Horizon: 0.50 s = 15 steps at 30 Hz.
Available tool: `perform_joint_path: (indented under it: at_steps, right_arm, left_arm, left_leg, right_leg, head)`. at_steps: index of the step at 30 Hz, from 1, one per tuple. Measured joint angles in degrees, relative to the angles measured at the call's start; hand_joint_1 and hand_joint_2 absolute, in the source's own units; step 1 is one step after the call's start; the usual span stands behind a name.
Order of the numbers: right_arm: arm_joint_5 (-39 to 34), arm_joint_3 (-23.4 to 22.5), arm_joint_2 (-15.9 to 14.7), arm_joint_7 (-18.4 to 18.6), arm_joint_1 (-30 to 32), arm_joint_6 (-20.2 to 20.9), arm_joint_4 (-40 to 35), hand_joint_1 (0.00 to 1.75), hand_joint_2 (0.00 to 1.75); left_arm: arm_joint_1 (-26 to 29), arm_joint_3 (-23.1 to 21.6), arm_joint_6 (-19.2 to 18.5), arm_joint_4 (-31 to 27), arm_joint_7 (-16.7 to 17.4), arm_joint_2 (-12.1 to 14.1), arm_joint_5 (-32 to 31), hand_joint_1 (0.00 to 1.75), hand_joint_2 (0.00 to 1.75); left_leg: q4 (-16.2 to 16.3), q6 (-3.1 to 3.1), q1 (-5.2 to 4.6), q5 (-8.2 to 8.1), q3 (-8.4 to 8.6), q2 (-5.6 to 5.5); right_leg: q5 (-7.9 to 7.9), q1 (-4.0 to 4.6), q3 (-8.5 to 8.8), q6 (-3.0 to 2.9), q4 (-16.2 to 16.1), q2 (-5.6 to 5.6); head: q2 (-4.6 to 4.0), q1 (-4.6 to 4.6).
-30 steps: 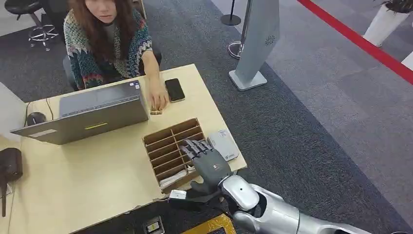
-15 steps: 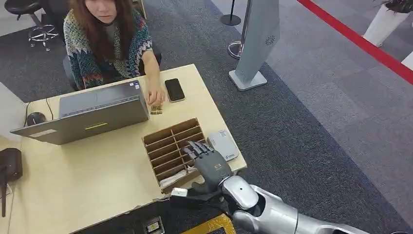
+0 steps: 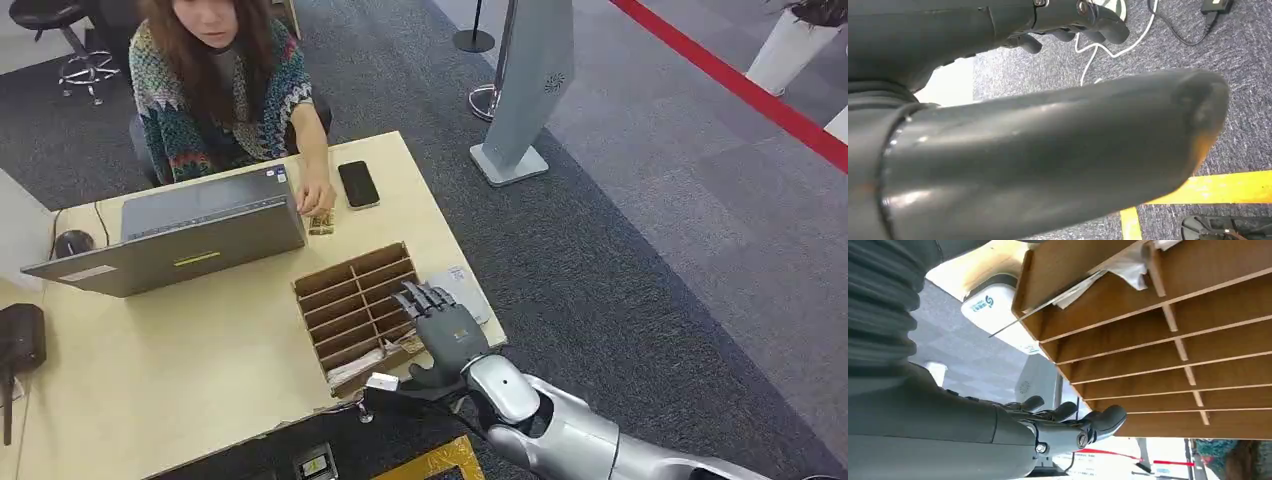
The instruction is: Pass the card to the sensor for recognition and then transmit it.
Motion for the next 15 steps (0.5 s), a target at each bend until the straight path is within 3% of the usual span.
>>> perform_joint_path:
  at_steps: [15]
  right_arm:
    - [0.00, -1.20, -1.05, 0.22, 0.92, -0.15, 0.00, 0.00, 1.75]
  left_arm:
    - [-0.01, 0.00, -0.07, 0.00, 0.00, 0.00, -0.18, 0.00, 0.00]
  left_leg:
    - [0.00, 0.00, 0.00, 0.00, 0.00, 0.00]
  right_leg:
    - [0.00, 0.00, 0.00, 0.00, 0.00, 0.00]
  head:
    - [0.02, 0.00]
